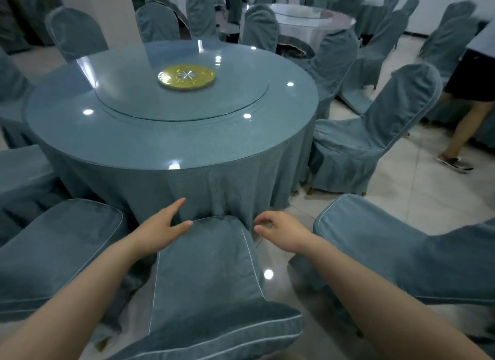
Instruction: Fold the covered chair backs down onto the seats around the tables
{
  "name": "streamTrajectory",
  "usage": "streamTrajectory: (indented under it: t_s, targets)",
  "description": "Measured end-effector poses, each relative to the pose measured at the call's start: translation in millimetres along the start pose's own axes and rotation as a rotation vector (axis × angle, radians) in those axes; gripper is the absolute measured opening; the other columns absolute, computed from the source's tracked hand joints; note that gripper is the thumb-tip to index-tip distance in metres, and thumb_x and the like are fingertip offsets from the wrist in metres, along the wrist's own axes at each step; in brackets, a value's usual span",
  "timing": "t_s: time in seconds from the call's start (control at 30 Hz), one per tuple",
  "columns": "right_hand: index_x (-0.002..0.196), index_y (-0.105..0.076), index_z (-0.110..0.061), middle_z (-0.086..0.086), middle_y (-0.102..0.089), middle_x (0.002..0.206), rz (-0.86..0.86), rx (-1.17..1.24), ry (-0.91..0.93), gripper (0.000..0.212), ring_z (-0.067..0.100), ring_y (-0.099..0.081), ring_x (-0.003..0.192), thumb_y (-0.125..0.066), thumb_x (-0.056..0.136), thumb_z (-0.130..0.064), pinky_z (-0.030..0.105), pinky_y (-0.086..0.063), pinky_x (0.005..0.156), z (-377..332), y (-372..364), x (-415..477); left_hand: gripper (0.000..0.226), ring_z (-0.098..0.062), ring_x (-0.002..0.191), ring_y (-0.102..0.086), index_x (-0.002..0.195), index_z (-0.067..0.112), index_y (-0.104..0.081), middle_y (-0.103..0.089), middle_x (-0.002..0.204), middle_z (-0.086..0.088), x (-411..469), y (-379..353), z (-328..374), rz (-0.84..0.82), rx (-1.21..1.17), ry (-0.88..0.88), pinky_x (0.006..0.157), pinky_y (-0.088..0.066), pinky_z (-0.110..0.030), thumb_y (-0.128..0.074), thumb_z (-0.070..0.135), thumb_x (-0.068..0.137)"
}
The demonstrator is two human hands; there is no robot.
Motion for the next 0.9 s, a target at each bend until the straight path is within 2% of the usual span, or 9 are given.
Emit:
streamTrajectory:
  t_s: [0.13, 0.23, 0.37, 0.43, 0.53, 0.63, 0.73, 0.9]
  targets:
    - [0.126, -0.058, -0.023, -0.009, -0.058, 0.129, -0.008, -0.004, 0.022, 0.038, 0.011, -0.053, 0.116, -0.053, 0.093, -0.042, 0.020, -0.038, 0.090, 15, 27, 16, 0.078, -0.005, 0.141, -0.019, 0.150, 0.030, -0.013, -0.017, 0.156, 0.011, 27, 1, 23, 0.024, -0.028, -0.026, 0.113, -0.019, -0.025, -0.058, 0.045, 0.088]
    - [0.126, -0.056, -0.025, -0.007, -0.058, 0.130, -0.023, -0.047, 0.032, 0.038, 0.012, -0.053, 0.116, -0.052, 0.093, -0.044, 0.022, -0.039, 0.090, 41, 54, 33, 0.081, -0.007, 0.142, -0.018, 0.150, 0.032, -0.010, -0.013, 0.157, 0.010, 55, 1, 50, 0.067, -0.032, -0.019, 0.113, -0.021, -0.027, -0.059, 0.045, 0.087]
    - [0.127, -0.055, -0.026, -0.008, -0.056, 0.132, -0.041, -0.069, 0.056, 0.039, 0.013, -0.052, 0.118, -0.052, 0.093, -0.044, 0.024, -0.040, 0.093, 96, 102, 56, 0.085, -0.011, 0.141, -0.023, 0.150, 0.032, -0.009, -0.019, 0.155, 0.009, 91, -23, 100, 0.142, -0.052, 0.000, 0.106, -0.024, -0.025, -0.062, 0.045, 0.085]
    - [0.127, -0.056, -0.024, -0.006, -0.057, 0.131, -0.061, -0.106, 0.087, 0.040, 0.013, -0.052, 0.119, -0.052, 0.093, -0.044, 0.023, -0.037, 0.092, 123, 123, 61, 0.089, -0.011, 0.138, -0.029, 0.150, 0.033, -0.008, -0.021, 0.154, 0.012, 103, -45, 126, 0.155, -0.094, 0.013, 0.105, -0.028, -0.025, -0.065, 0.044, 0.083]
    - [0.125, -0.057, -0.025, -0.006, -0.059, 0.128, -0.073, -0.133, 0.104, 0.038, 0.014, -0.052, 0.118, -0.055, 0.092, -0.042, 0.022, -0.037, 0.090, 166, 150, 60, 0.090, -0.010, 0.125, -0.046, 0.149, 0.038, -0.007, -0.024, 0.149, 0.022, 117, -83, 160, 0.140, -0.134, 0.043, 0.097, -0.041, -0.027, -0.067, 0.044, 0.082]
    - [0.127, -0.056, -0.025, -0.007, -0.057, 0.131, -0.059, -0.148, 0.092, 0.037, 0.013, -0.054, 0.116, -0.058, 0.092, -0.037, 0.023, -0.038, 0.092, 206, 173, 57, 0.090, -0.011, 0.134, -0.035, 0.149, 0.038, -0.007, -0.024, 0.153, 0.016, 131, -113, 192, 0.134, -0.158, 0.035, 0.106, -0.031, -0.027, -0.067, 0.043, 0.082]
    - [0.129, -0.056, -0.023, -0.007, -0.055, 0.134, -0.060, -0.141, 0.072, 0.038, 0.012, -0.049, 0.123, -0.058, 0.092, -0.034, 0.019, -0.032, 0.096, 232, 180, 54, 0.092, -0.011, 0.132, -0.038, 0.148, 0.041, -0.003, -0.024, 0.152, 0.019, 139, -136, 213, 0.097, -0.168, 0.034, 0.105, -0.033, -0.029, -0.067, 0.045, 0.081]
    - [0.128, -0.056, -0.025, -0.007, -0.055, 0.134, -0.041, -0.092, 0.004, 0.038, 0.013, -0.048, 0.124, -0.055, 0.093, -0.038, 0.027, -0.035, 0.103, 262, 185, 41, 0.094, -0.009, 0.138, -0.029, 0.150, 0.036, 0.000, -0.024, 0.153, 0.016, 152, -167, 233, 0.035, -0.177, 0.007, 0.109, -0.025, -0.028, -0.067, 0.040, 0.083]
Point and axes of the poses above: each hand's wrist, its own x-axis towards the middle knuckle, its own y-axis out of the back of the hand, z = x × y, the point moved 10 cm from there along x, towards the middle knuckle
